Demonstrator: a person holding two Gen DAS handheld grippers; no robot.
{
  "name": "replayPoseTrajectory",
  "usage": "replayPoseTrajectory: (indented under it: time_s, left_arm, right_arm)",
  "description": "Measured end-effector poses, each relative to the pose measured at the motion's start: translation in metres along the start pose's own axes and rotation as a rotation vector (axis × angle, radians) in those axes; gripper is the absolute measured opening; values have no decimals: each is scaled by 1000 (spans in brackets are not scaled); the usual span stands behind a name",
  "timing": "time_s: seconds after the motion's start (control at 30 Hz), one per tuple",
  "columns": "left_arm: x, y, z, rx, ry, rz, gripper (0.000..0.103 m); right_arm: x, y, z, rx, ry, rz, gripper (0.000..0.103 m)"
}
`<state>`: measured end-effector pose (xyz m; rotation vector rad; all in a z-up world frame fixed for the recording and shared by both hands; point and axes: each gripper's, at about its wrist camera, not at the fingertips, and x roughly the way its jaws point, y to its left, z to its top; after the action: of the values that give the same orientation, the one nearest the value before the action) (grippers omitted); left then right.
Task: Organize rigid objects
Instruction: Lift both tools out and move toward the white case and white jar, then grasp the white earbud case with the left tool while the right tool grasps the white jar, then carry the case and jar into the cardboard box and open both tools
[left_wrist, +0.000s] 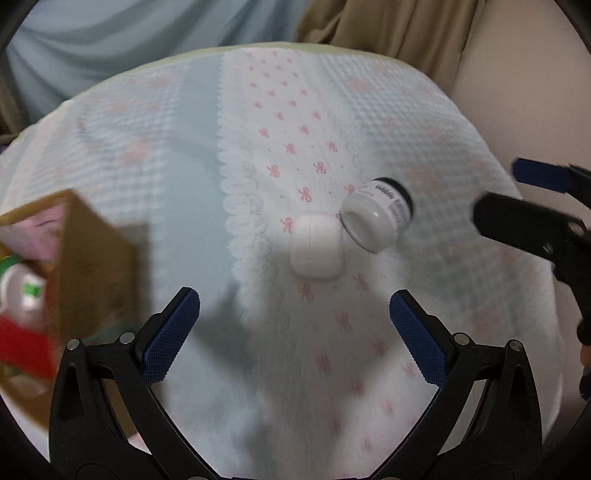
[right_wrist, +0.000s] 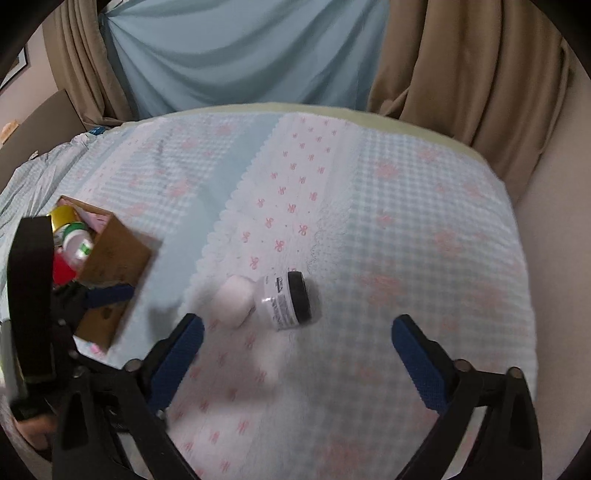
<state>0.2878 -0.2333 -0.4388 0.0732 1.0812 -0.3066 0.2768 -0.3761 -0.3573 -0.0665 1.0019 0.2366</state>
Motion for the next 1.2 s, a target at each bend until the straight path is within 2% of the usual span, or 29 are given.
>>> replayPoseTrajectory:
  time_s: [0.23,0.27,0.3,0.33,0.5,0.6,0.67,0.7,1.2]
  left_arm:
    - [49,-7,5,50,-41,7,82]
    - [52,-8,5,56,-46,3,80]
    - [55,-10,5,62,-54,-1,79]
    - [57,-11,5,66,-56,-4,77]
    - [66,-15,9,80,-74,-5,69]
    - [66,-18,11,97,-88,-8,59]
    - [67,-20,12,116,-95,-8,44]
    - [68,-22,11,126,-96,-8,42]
    - [64,-19,9,119,-100,-7,42]
  right_arm:
    - [58,2,1,7,43,44,94]
    - [64,3,1,3,47,46,90]
    - [70,5,1,-3,54,48,80]
    - [75,6,0,-8,66,50,77]
    - [92,5,-3,-6,83,58,69]
    - [100,4,-3,-6,88,67,62]
    - [102,4,-3,-7,85,92,55]
    - [103,5,-2,-9,83,101,52]
    - [97,0,-3,34,58,124,51]
